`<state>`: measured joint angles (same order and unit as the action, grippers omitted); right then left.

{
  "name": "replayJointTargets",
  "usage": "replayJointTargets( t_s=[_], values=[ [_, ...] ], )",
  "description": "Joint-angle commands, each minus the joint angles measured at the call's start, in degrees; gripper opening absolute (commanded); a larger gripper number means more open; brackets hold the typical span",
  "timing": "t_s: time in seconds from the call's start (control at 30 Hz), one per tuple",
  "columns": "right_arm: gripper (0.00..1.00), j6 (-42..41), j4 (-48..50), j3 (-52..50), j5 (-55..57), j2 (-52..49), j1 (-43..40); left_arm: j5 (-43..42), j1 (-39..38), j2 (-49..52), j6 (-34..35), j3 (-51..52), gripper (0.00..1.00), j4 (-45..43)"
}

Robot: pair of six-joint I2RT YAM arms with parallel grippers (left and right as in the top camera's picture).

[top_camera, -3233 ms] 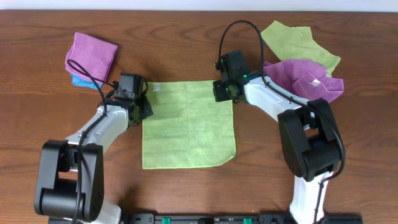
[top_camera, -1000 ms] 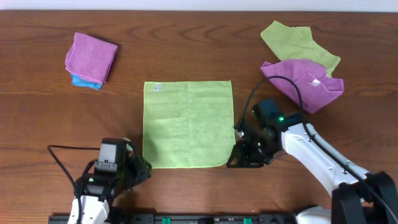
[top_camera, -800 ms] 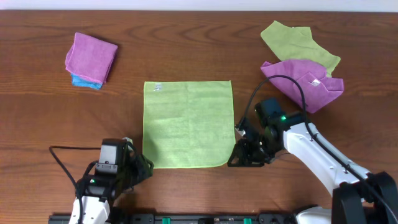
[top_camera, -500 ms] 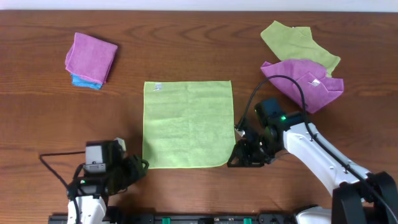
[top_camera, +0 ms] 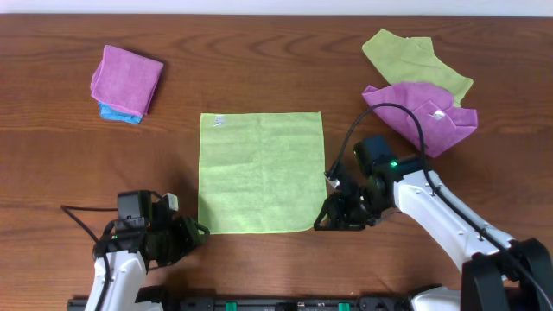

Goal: Fold the cloth
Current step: 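Grasp the green cloth's near left and right corners with both grippers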

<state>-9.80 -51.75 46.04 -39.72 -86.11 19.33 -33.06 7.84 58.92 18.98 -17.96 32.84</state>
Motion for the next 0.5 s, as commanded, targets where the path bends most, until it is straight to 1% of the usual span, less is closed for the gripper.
replayJointTargets(
  t_s=[0.0, 0.17, 0.23, 0.3, 0.37, 0.47],
  values=[
    [0.33, 1.09, 0.13, -0.15, -1.27, 1.03, -0.35, 0.11, 0.33, 1.64, -0.96, -0.04, 0.41, -1.11],
    [0.33, 1.09, 0.35, -0.15, -1.27, 1.03, -0.35, 0.39, 0.33, 3.72, -0.87, -0.04, 0.41, -2.71],
    [0.33, 1.09, 0.55, -0.15, -1.29, 1.03, -0.35, 0.46, 0.33, 4.59, -0.55, -0.04, 0.40, -3.50],
    [0.33, 1.09, 0.55, -0.15, -1.29, 1.03, -0.35, 0.46, 0.33, 5.62, -0.55, -0.04, 0.34, -4.15],
    [0.33, 1.09, 0.57, -0.15, -1.29, 1.03, -0.35, 0.44, 0.33, 6.69, -0.55, -0.04, 0.31, -4.39],
    [0.33, 1.05, 0.63, -0.15, -1.29, 1.03, -0.35, 0.44, 0.33, 7.96, -0.55, -0.04, 0.18, -4.70]
  ],
)
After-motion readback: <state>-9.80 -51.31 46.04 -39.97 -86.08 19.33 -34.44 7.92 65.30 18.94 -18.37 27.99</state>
